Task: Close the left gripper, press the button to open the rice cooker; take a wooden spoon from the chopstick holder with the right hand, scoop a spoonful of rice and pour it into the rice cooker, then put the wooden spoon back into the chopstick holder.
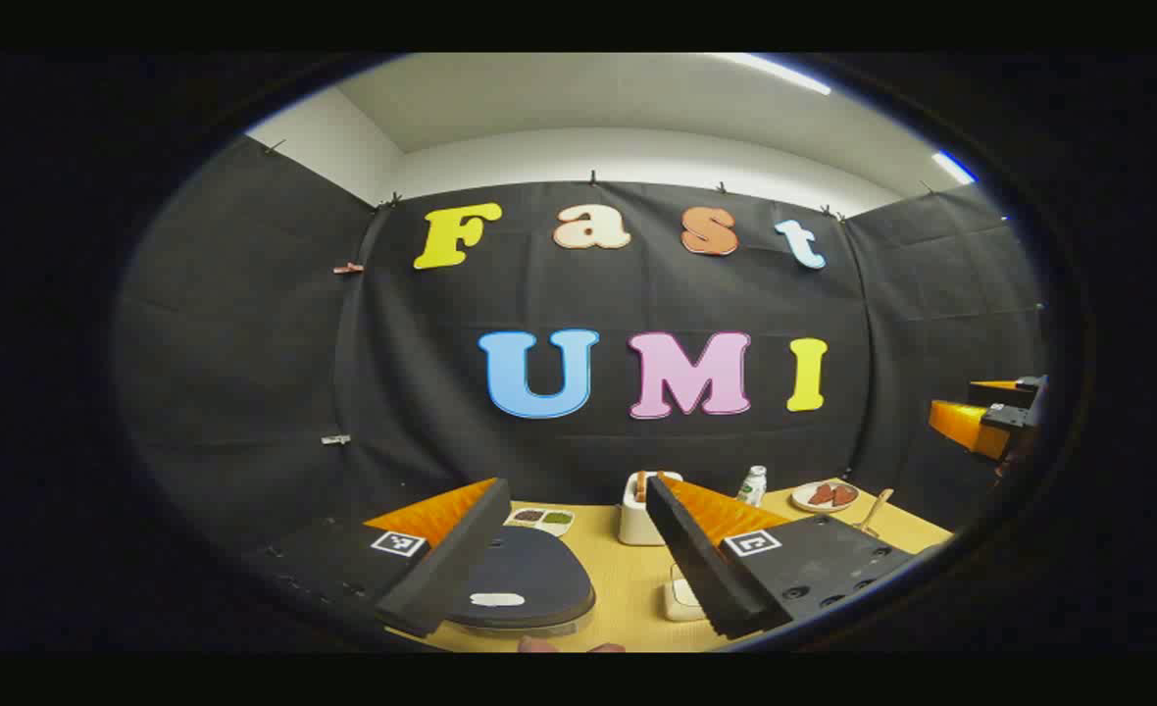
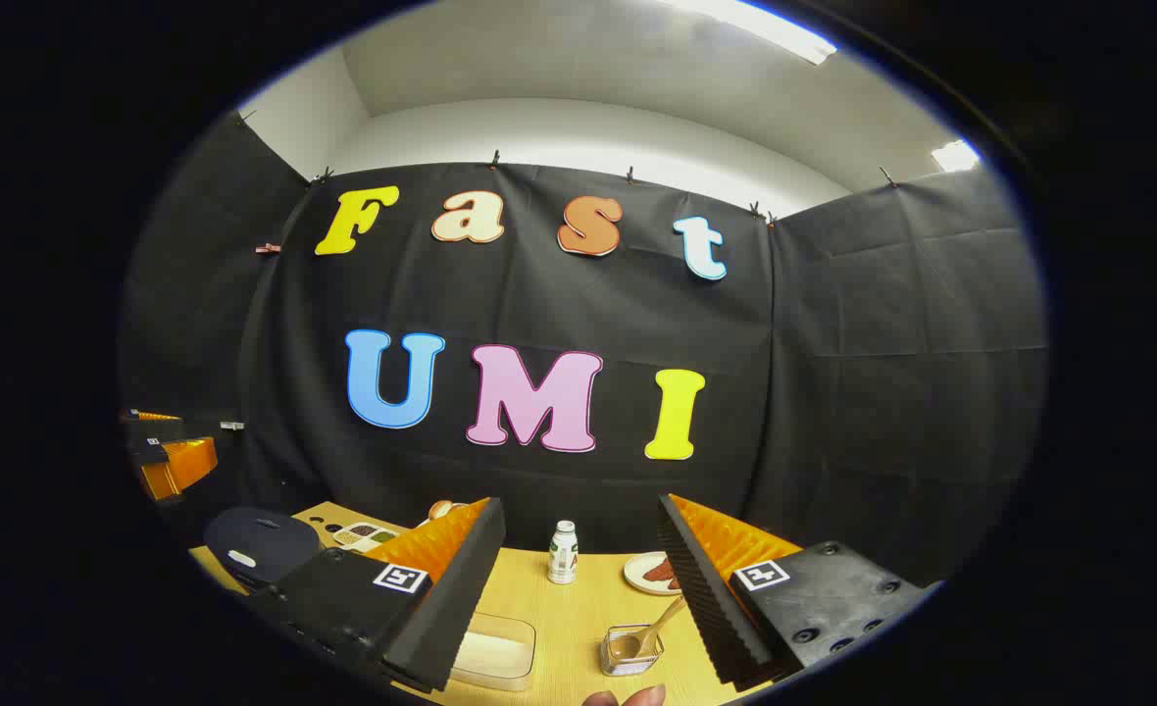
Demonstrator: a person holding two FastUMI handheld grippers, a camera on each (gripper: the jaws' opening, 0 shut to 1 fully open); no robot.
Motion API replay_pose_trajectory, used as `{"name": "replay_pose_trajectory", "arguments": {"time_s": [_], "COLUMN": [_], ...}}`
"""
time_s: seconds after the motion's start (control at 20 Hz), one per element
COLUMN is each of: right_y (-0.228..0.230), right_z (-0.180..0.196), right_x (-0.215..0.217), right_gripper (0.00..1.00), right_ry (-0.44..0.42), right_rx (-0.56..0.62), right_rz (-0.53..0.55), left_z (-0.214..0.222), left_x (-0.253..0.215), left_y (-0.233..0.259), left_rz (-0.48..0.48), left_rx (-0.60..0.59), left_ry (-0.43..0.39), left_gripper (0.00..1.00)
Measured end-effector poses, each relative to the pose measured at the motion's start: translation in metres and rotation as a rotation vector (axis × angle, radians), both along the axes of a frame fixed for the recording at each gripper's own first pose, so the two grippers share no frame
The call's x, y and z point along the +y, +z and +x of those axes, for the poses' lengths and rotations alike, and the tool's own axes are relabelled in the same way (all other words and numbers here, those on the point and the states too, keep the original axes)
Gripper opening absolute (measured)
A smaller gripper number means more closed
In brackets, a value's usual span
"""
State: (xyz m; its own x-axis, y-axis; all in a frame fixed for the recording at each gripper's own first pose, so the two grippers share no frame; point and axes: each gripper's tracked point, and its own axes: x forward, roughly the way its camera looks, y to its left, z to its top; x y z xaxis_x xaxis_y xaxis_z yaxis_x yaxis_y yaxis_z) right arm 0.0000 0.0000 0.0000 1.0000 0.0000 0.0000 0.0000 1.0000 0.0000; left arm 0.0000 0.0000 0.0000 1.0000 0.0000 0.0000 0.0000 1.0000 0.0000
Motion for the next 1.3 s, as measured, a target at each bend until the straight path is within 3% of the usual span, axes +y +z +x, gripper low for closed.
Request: {"name": "replay_pose_trajectory", "arguments": {"time_s": [0.45,0.65,0.8,0.85,0.9,0.95,1.0,1.05,1.15,1.2,1.3], "right_y": [0.0005,0.0015,0.0005,0.0006,0.0009,0.0020,0.0020,0.0015,0.0004,0.0001,0.0000], "right_z": [-0.0045,-0.0050,-0.0051,-0.0049,-0.0054,-0.0062,-0.0060,-0.0053,-0.0050,-0.0051,-0.0051], "right_x": [0.0023,0.0029,0.0038,0.0045,0.0039,0.0039,0.0041,0.0048,0.0067,0.0073,0.0086], "right_gripper": [0.97,0.97,0.97,0.97,0.97,0.97,0.97,0.97,0.99,0.97,0.97], "right_ry": [0.001,-0.001,0.002,0.001,0.000,-0.001,-0.001,-0.001,0.003,0.004,0.005], "right_rx": [0.000,0.002,0.008,0.007,0.005,0.003,0.001,0.001,0.005,0.006,0.005], "right_rz": [-0.007,-0.002,0.003,0.001,-0.001,-0.003,-0.003,-0.002,-0.001,-0.003,-0.006], "left_z": [-0.0035,-0.0044,-0.0049,-0.0051,-0.0055,-0.0049,-0.0053,-0.0059,-0.0071,-0.0076,-0.0091], "left_x": [0.0005,0.0030,0.0037,0.0045,0.0052,0.0050,0.0034,0.0022,0.0010,-0.0019,-0.0009], "left_y": [-0.0012,-0.0004,0.0010,0.0011,0.0014,0.0003,0.0002,-0.0005,-0.0016,-0.0023,-0.0039], "left_rz": [0.000,0.000,0.000,0.001,0.002,0.003,0.004,0.006,0.000,-0.008,-0.016], "left_rx": [-0.001,-0.005,-0.008,-0.009,-0.010,-0.010,-0.009,-0.009,-0.006,-0.002,0.005], "left_ry": [0.001,0.005,0.005,0.007,0.009,0.006,-0.004,-0.011,-0.032,-0.049,-0.068], "left_gripper": [0.97,0.92,0.98,0.98,0.92,0.95,0.92,0.97,0.96,0.91,0.71]}}
